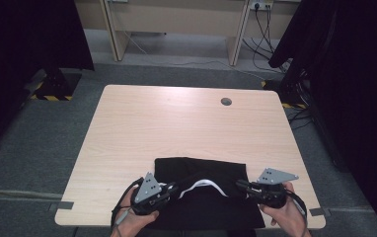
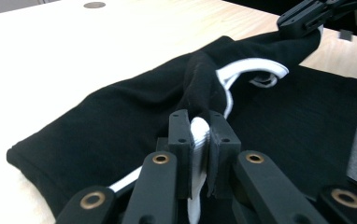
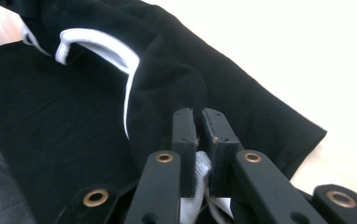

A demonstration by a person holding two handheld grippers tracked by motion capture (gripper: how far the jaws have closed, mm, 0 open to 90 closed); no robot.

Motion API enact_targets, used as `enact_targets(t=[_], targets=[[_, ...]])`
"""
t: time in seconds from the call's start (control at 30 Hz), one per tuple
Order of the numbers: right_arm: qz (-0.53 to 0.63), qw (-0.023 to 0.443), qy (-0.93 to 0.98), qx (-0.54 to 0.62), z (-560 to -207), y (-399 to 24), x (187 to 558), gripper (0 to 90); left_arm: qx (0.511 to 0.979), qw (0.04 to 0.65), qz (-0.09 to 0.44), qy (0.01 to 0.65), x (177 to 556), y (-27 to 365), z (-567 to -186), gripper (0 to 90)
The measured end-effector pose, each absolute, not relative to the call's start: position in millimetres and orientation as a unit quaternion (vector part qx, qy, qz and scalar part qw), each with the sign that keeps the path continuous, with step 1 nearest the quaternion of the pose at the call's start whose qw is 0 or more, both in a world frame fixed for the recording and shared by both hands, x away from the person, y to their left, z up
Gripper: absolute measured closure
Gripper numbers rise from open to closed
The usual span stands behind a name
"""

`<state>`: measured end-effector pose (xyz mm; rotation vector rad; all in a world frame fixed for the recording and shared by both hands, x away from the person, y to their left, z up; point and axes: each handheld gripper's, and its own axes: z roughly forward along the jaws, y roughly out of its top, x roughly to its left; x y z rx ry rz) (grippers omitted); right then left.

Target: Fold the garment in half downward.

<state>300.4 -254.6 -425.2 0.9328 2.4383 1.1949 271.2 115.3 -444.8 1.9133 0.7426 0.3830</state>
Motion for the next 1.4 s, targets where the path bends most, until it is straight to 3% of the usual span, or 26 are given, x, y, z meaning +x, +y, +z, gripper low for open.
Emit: enact_targets(t=[0.57,0.63,0.73,0.83,1.13,1.4], targets=[[0.410,0.143,0.836,0.335,-450,-264,249,84.4,0.804,0.489,0.138,0.310,238,128,-469,79.4],[0.413,0.140,0.833,0.341,-450,-267,248,82.6,0.807,0.487,0.125,0.309,238,129,-470,74.6],[0.419,0.133,0.821,0.363,-450,-270,249,67.4,0.796,0.498,0.112,0.324,240,132,-468,57.0],[0.424,0.145,0.816,0.365,-443,-272,255,62.0,0.784,0.508,0.123,0.335,246,136,-459,48.3],[0.385,0.150,0.825,0.386,-444,-271,287,57.7,0.796,0.477,0.116,0.354,276,129,-450,38.4],[0.359,0.131,0.832,0.402,-460,-271,302,54.6,0.770,0.506,0.065,0.384,288,133,-438,26.6]])
